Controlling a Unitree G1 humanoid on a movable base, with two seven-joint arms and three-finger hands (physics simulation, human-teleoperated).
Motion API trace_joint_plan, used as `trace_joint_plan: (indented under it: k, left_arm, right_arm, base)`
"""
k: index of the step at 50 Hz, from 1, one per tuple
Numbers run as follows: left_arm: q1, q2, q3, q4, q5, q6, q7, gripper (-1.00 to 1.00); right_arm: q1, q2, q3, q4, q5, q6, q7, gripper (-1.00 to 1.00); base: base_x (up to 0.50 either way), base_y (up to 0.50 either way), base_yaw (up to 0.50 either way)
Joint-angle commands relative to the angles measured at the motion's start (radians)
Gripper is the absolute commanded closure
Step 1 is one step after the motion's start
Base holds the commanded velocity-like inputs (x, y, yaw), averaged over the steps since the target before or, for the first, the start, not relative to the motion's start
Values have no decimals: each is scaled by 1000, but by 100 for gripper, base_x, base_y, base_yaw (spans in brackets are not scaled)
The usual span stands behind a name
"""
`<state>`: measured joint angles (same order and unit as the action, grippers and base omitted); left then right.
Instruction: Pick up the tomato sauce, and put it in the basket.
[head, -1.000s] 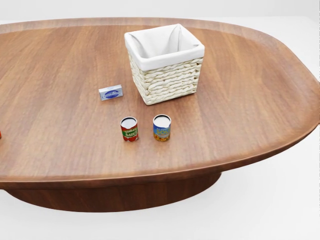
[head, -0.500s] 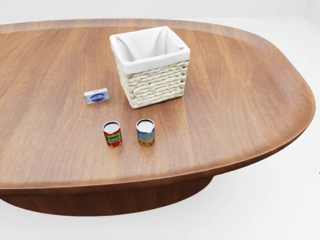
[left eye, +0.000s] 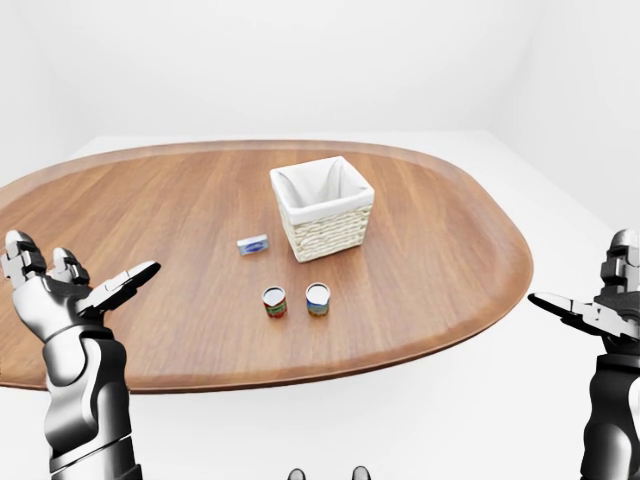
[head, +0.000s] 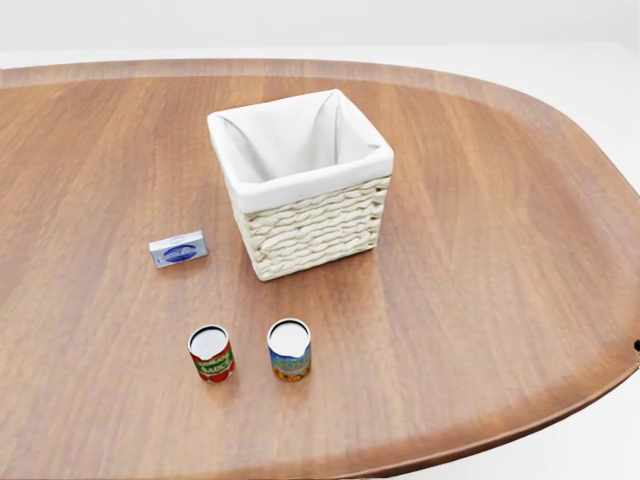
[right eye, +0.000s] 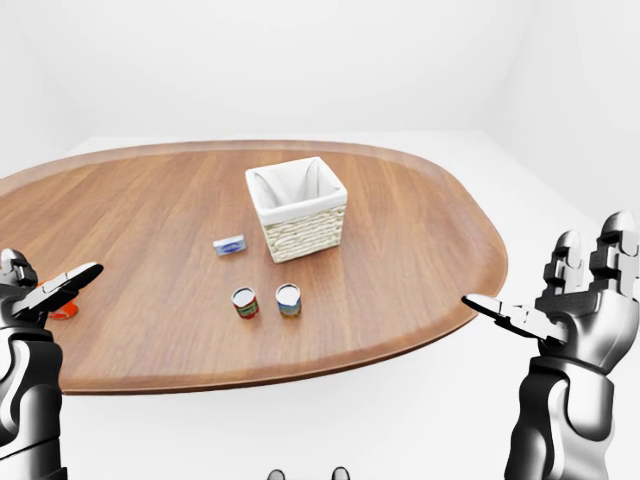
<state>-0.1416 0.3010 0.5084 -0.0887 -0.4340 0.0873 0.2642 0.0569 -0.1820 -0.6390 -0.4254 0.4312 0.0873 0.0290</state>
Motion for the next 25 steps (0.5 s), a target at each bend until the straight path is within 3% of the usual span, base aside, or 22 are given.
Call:
trace_joint_plan:
  k: [1, 25]
  left_arm:
    - [-1, -1, -2, 6, 2, 0, -3, -100]
    - [0, -2, -9, 10, 9, 0, -7, -100]
  right_arm:
    - [-5, 0, -1, 4, -3, 0, 4, -100]
    - [2, 5, 4, -14, 0, 0, 6, -100]
  base:
    - [50, 0, 0]
    - [49, 0, 0]
